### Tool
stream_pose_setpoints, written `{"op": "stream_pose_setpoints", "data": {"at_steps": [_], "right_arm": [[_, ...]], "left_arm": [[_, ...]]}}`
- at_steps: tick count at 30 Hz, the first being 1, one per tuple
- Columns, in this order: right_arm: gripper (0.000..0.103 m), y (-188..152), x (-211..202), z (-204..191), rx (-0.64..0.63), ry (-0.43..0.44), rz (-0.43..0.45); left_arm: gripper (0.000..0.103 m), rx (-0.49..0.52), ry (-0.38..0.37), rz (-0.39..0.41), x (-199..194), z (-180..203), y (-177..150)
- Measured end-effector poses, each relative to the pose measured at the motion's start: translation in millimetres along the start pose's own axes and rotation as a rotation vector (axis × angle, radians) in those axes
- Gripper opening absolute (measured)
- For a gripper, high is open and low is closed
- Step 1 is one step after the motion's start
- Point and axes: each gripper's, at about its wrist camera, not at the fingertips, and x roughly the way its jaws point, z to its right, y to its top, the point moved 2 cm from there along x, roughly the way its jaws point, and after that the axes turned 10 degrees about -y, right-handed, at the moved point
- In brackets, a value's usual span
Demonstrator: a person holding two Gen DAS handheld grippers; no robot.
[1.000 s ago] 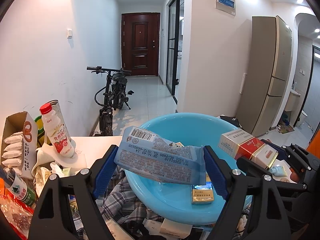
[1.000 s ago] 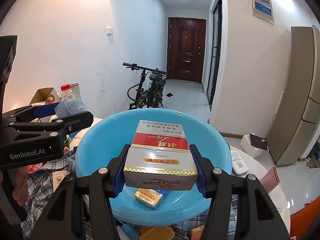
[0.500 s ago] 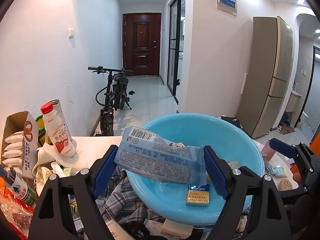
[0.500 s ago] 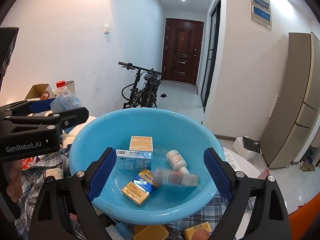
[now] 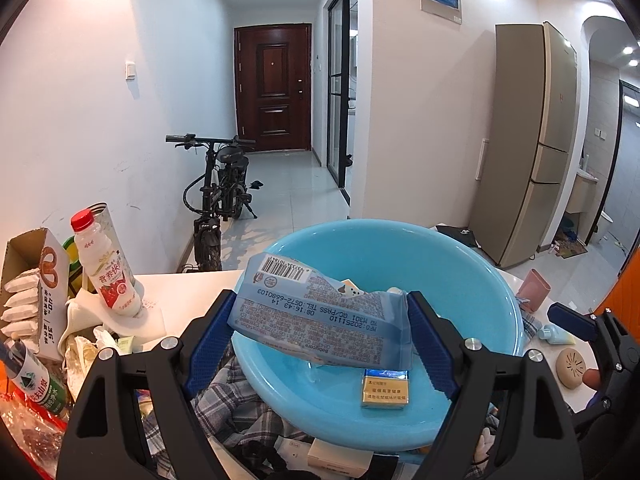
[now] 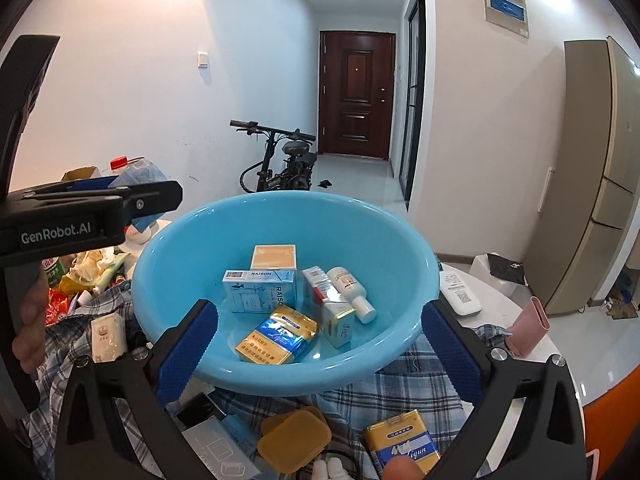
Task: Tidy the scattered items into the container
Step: 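Lower the blue wet-wipes packet into the basin and open the left gripper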
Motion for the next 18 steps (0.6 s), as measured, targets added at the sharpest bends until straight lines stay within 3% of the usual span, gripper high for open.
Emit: {"op": "stream_pose_setpoints", "data": {"at_steps": [18], "right_arm": [[0.103,0,-9,-11,-0.011,0.03,0.022]], "left_arm": [[0.082,-0.008,-0.007,0.003,0,-4,-1]]}}
